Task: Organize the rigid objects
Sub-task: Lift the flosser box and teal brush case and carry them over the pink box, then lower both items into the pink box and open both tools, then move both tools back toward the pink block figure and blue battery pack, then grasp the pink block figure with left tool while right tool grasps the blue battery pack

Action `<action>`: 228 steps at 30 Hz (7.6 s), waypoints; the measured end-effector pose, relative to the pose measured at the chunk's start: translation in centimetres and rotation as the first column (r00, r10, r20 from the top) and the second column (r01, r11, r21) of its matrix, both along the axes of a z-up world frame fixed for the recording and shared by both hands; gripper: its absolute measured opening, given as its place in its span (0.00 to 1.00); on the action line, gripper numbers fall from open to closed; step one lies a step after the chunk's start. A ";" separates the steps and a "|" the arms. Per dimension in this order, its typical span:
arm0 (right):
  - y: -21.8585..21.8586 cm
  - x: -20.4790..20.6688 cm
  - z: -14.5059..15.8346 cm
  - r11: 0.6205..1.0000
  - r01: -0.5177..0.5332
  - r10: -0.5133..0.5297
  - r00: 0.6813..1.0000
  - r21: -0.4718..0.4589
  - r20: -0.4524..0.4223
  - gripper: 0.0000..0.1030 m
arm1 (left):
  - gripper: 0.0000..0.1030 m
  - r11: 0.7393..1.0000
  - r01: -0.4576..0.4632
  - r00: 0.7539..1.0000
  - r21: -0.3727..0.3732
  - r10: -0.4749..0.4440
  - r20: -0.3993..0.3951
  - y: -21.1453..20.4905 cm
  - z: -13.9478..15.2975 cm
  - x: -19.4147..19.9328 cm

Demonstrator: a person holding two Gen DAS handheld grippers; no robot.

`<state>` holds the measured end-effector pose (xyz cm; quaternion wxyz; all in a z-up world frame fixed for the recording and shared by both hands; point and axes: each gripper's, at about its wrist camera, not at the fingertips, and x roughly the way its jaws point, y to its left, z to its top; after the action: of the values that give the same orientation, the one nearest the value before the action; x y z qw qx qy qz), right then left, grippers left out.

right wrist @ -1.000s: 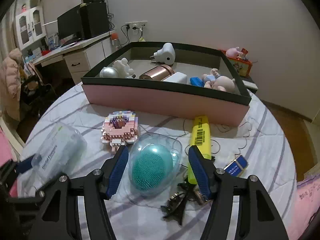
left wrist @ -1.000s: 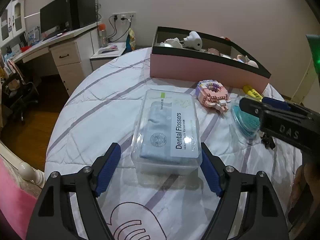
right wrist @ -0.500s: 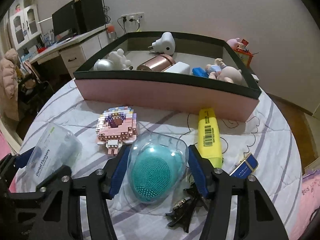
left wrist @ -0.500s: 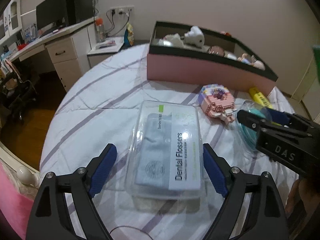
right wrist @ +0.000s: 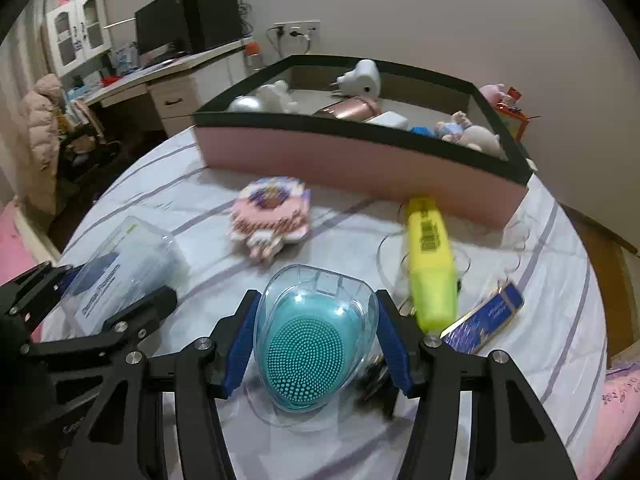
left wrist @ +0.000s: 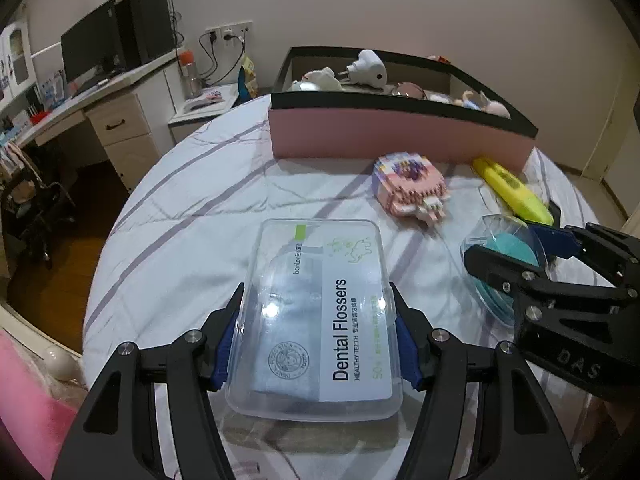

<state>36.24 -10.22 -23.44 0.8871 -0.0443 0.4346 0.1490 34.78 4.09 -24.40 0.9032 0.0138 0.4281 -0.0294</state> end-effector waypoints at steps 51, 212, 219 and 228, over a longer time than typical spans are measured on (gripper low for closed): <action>-4.0 -5.8 0.7 0.986 -0.030 0.018 0.997 0.162 0.071 0.55 | 0.62 0.999 0.034 0.987 -0.014 -0.031 0.155 -2.1 2.8 -4.7; -13.1 6.3 -2.0 0.948 0.313 -0.313 0.950 -0.049 0.007 0.68 | 0.98 0.999 -0.005 0.998 0.041 0.007 -0.062 -6.8 -1.5 10.6; -12.7 6.5 -1.9 0.970 0.243 -0.242 0.970 -0.030 0.023 0.43 | 0.60 0.996 0.091 0.996 0.014 -0.091 -0.012 -7.7 -0.6 10.4; -12.5 4.6 -0.9 0.985 0.168 -0.170 0.984 0.035 0.058 0.21 | 0.60 0.994 0.110 0.994 -0.023 -0.109 0.028 -6.8 0.5 8.5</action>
<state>40.84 -22.76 -24.35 0.9098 0.0017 0.4075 0.0782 43.25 -2.69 -23.92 0.9059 0.0265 0.4142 -0.0840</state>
